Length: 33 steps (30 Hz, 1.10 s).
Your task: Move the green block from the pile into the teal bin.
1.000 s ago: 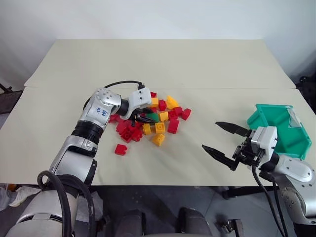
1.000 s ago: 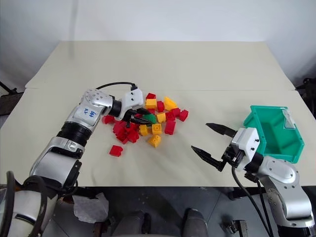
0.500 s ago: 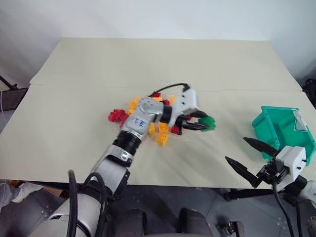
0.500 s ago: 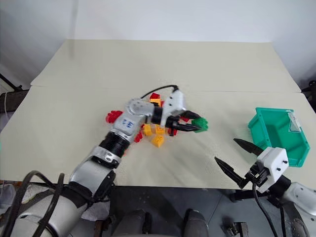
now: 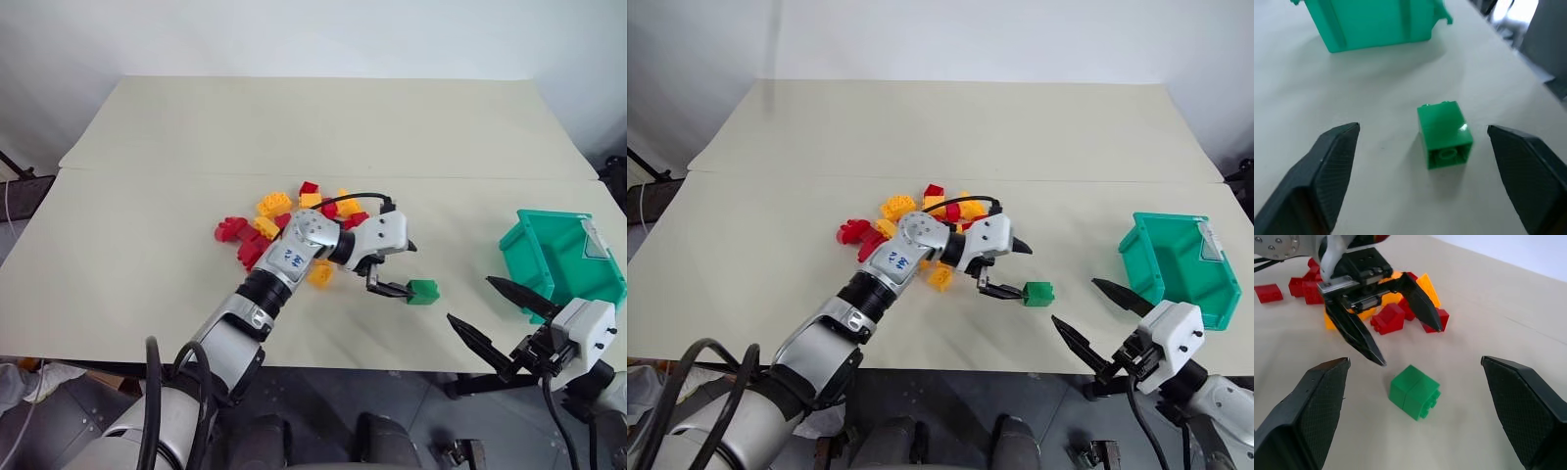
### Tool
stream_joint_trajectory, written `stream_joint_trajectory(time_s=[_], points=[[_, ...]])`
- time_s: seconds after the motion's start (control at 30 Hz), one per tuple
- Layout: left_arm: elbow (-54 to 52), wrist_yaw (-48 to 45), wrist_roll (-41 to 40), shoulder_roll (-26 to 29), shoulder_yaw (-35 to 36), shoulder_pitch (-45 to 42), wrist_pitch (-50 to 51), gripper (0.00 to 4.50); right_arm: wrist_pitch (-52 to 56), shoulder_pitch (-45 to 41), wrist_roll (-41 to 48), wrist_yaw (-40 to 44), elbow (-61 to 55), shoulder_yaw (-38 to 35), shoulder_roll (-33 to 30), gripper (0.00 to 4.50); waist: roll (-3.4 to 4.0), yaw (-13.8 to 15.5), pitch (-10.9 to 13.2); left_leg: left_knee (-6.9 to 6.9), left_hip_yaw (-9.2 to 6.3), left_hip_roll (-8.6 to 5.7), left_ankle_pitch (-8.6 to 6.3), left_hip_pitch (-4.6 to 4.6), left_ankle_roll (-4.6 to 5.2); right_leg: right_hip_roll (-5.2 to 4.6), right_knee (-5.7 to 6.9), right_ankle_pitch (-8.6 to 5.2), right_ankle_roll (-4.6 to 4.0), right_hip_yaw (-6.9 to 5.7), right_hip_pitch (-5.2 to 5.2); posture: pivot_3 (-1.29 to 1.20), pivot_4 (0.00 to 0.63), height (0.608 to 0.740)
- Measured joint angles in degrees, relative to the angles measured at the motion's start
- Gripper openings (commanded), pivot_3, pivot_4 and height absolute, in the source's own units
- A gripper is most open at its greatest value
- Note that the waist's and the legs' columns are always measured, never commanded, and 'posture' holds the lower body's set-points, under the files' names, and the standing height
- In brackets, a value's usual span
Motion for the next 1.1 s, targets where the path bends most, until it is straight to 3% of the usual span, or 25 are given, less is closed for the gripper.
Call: stream_joint_trajectory(time_s=[0.23, 0.37, 0.53, 0.67, 0.8, 1.1], points=[[-9.77, -11.68, -11.66, 12.31, 9.66, 8.07, -3.57, 4.40, 5.66, -13.56, -0.18, 7.03, 4.88, 6.70, -11.48, 4.50, 0.07, -1.59, -0.04, 0.09, -0.04, 0.07, 0.01, 0.06, 0.00, 0.01, 0.14, 0.03, -0.06, 0.00, 0.00, 0.00, 0.150, 0.740], [-17.20, -14.76, -17.21, 22.23, 16.12, 19.01, -2.85, 4.40, 6.96, -24.32, -2.11, 16.16, 12.54, 13.91, -18.56, 4.50, 0.04, -2.06, -0.01, 0.11, -0.09, 0.08, 0.00, 0.04, 0.00, 0.01, 0.14, 0.04, -0.06, -0.02, 0.00, 0.00, 0.150, 0.740], [-26.60, -14.91, -21.87, 32.54, 24.19, 32.64, -0.55, 4.40, 6.39, -36.65, -7.69, 25.41, 25.27, 22.73, -21.12, 4.50, 0.03, -1.56, 0.00, 0.24, -0.13, 0.07, -0.05, -0.05, 0.04, 0.00, 0.12, 0.05, -0.03, 0.00, 0.01, 0.00, 0.150, 0.740], [-32.28, -12.94, -23.99, 34.78, 28.07, 41.89, 0.96, 4.40, 4.03, -43.31, -12.21, 29.89, 33.66, 28.63, -20.47, 4.50, 0.03, -1.18, 0.00, 0.34, -0.15, 0.07, -0.07, -0.10, 0.04, 0.00, 0.12, 0.05, -0.03, 0.00, 0.03, 0.00, 0.150, 0.740], [-36.88, -10.04, -25.18, 34.86, 28.84, 45.84, 2.99, 4.40, 1.11, -46.76, -16.28, 32.37, 40.28, 32.27, -19.02, 4.50, 0.03, -1.20, 0.00, 0.41, -0.14, 0.08, -0.08, -0.11, 0.03, 0.00, 0.16, 0.05, -0.03, 0.00, 0.03, 0.00, 0.150, 0.740], [-44.72, -5.30, -28.09, 34.12, 28.50, 48.49, 6.25, 4.50, -0.89, -47.13, -16.23, 34.85, 42.15, 31.52, -17.34, 1.46, 0.04, -1.36, 0.00, 0.41, -0.11, 0.11, -0.11, -0.06, -0.02, 0.01, 0.22, 0.05, -0.03, 0.00, 0.02, 0.00, 0.150, 0.740]])
